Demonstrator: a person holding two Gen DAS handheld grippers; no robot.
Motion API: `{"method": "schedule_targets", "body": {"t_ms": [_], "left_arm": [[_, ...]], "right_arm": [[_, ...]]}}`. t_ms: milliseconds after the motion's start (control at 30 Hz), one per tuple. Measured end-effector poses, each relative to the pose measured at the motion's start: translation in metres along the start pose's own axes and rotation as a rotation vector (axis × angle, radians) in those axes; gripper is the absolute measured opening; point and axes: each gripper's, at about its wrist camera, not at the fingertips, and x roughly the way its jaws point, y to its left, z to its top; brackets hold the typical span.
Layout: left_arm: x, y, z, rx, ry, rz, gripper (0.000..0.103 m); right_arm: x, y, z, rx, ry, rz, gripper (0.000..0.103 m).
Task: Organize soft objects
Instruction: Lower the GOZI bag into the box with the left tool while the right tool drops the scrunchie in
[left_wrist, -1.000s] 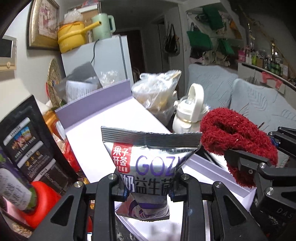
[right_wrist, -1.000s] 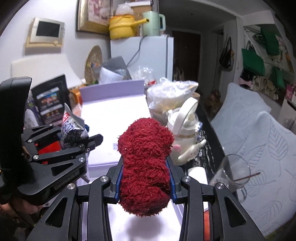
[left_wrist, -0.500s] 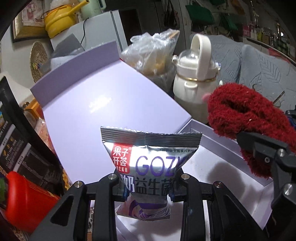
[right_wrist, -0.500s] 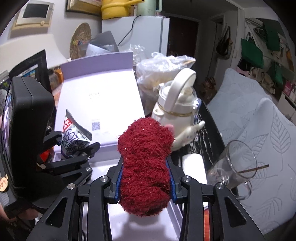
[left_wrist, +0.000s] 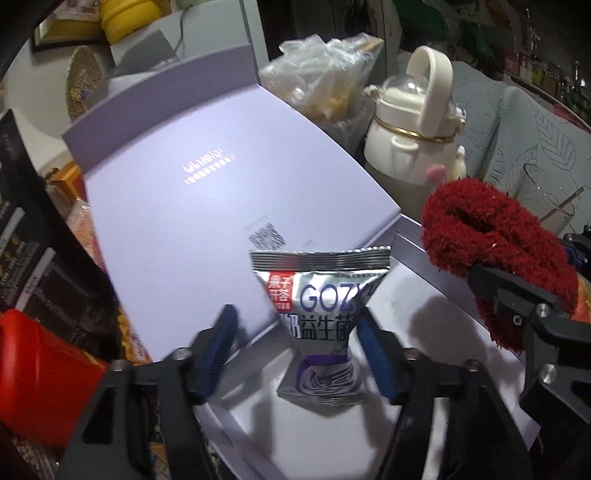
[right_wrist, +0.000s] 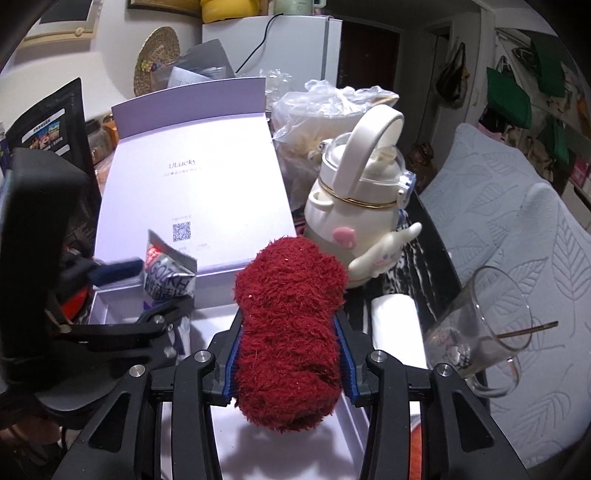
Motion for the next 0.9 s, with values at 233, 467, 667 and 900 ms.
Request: {"method": "schedule_targets", "body": {"t_ms": [233,467,667,900], "left_arm": [[-0.019,0.009,-0.003,-0.007,-0.056,0.041,0.077],[-0.031,0.02,-0.008,-0.043,-0.065,0.042,0.077],[-0.046,0.021,0.0,-0.049,-0.101,0.045,0.077],[-0.079,0.016,0.004,-0.02,-0.165,0.027,0.077]], "right_arm": [[0.006,0.003,0.003,0.014,-0.009,0.022,0.045],[0.017,0.0,0.003,0.074,0.015,0.07,0.059],[0.013,0.0,-0.001,0.072,0.035,0.045,0.066],[-0.014,0.002,0.003,0.056,0.009,0.015,0.066]]}}
